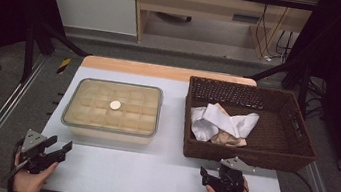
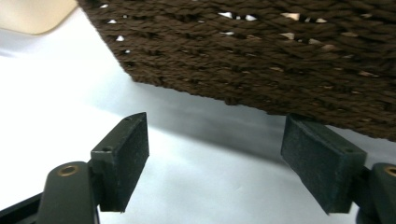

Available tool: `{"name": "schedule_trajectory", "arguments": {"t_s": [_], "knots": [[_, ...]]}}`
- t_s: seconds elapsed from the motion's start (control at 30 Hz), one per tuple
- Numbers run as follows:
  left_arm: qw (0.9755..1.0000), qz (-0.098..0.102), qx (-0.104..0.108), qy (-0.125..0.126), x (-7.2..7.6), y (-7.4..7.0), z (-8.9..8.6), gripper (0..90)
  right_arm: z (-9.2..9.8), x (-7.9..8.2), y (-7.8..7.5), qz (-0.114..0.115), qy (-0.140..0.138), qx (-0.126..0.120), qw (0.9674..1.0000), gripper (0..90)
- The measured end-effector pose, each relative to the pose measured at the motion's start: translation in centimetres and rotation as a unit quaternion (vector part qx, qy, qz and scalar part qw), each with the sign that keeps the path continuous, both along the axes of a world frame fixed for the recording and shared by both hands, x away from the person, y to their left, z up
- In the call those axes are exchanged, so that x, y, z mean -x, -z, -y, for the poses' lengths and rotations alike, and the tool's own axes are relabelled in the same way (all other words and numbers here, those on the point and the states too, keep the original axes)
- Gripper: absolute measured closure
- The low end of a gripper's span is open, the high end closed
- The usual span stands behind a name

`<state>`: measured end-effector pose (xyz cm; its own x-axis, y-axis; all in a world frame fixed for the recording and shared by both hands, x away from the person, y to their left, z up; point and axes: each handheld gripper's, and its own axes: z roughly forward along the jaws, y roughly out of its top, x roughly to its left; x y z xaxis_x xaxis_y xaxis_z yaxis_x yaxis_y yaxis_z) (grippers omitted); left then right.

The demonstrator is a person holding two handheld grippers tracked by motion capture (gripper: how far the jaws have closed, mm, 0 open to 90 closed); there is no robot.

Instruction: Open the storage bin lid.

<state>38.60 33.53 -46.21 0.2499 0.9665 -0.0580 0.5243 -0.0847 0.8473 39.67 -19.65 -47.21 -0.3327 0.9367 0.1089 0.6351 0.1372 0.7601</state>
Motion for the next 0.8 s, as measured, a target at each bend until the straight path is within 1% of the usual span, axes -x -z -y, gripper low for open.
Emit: {"name": "schedule_trajectory", "arguments": {"t_s": [0.1, 0.2, 0.27, 0.3, 0.33, 0.4, 0.53, 0.63, 0.7, 0.8], "knots": [[1.0, -0.001, 0.006, 0.003, 0.1, 0.0, -0.1, 39.1, -0.1, 0.1, -0.1, 0.005, -0.006, -0.003, 1.0, 25.7], [1.0, -0.005, 0.003, 0.004, 0.0, 0.0, -0.1, 39.1, -0.2, 0.3, -0.2, 0.006, -0.009, -0.012, 0.9999, 26.1], [0.9999, -0.006, 0.004, 0.007, 0.0, 0.0, -0.2, 39.1, -0.4, 0.4, -0.3, 0.009, -0.014, -0.018, 0.9997, 27.0], [0.9999, -0.005, 0.006, 0.008, -0.1, -0.1, -0.2, 39.2, -0.5, 0.5, -0.4, 0.009, -0.017, -0.022, 0.9996, 27.7], [0.9999, -0.006, 0.01, 0.009, -0.1, -0.1, -0.3, 39.1, -0.6, 0.5, -0.4, 0.01, -0.021, -0.021, 0.9995, 28.3], [0.9998, -0.007, 0.017, 0.013, -0.1, -0.2, -0.4, 39.0, -1.1, 0.6, -0.5, 0.013, -0.028, -0.024, 0.9993, 28.8], [0.9997, -0.005, 0.015, 0.017, -0.2, -0.5, -0.5, 38.8, -2.0, 0.7, -0.8, 0.015, -0.041, -0.03, 0.9986, 29.2], [0.9997, -0.003, 0.02, 0.015, -0.2, -0.8, -0.6, 38.6, -2.8, 0.6, -1.0, 0.017, -0.056, -0.031, 0.9978, 29.6], [0.9997, 0.0, 0.021, 0.011, -0.2, -0.9, -0.8, 38.5, -3.1, 0.7, -1.1, 0.022, -0.066, -0.029, 0.9972, 32.1], [0.9997, 0.001, 0.023, 0.009, -0.1, -1.2, -1.0, 38.6, -3.6, 0.7, -1.4, 0.024, -0.073, -0.03, 0.9966, 32.8]]}}
